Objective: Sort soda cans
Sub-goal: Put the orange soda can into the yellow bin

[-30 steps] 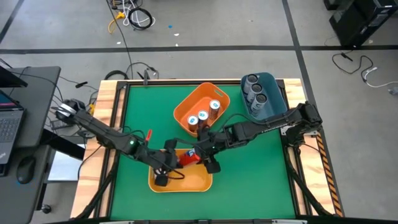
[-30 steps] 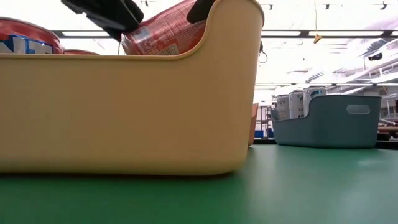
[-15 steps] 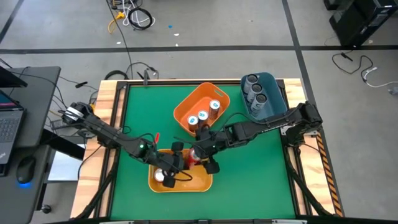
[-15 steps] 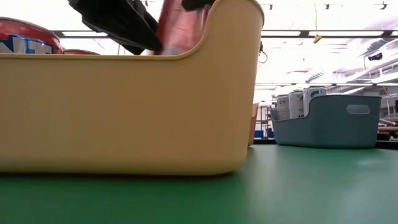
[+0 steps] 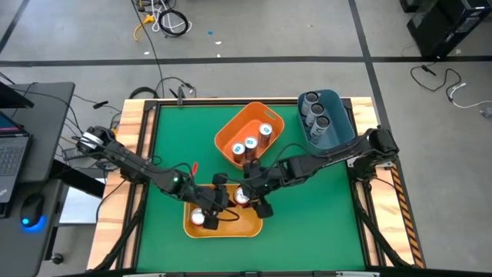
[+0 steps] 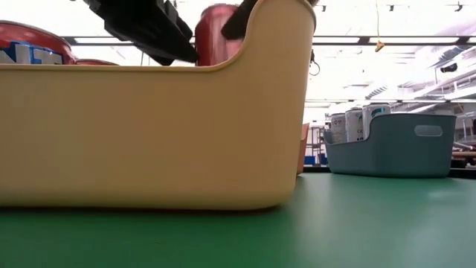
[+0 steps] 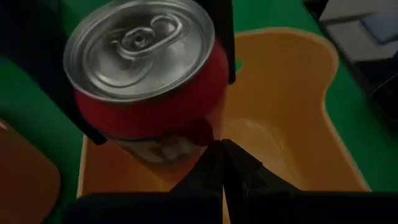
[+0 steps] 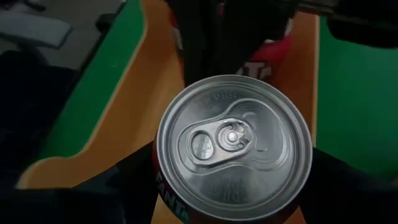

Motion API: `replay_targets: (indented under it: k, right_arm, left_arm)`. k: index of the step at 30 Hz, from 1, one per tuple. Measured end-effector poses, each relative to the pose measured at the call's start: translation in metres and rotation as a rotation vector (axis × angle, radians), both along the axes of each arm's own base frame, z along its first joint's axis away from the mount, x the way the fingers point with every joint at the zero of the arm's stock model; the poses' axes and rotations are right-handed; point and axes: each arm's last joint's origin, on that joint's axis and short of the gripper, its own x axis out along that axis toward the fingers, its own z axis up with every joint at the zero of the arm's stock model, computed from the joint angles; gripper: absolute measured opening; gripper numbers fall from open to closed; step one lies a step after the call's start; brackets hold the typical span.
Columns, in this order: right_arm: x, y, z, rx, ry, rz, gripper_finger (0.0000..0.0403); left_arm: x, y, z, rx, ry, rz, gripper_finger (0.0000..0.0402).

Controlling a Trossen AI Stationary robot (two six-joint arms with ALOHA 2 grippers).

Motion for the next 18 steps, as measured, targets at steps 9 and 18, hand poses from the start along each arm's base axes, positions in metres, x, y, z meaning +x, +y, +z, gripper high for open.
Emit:
replay_targets:
  k: [9, 18]
  right_arm:
    - [-0.003, -0.002, -0.022, -0.002, -0.022, -0.056, 0.0293]
    - [-0.008, -0.003, -0.033, -0.002, -0.011, -0.057, 0.0316]
  left_arm:
    - [-0.007, 0.004, 0.031, 0.06, -0.074, -0.01, 0.0]
    - [-0.019, 0.009, 0.052, 0.057, -0.131, -0.011, 0.0001]
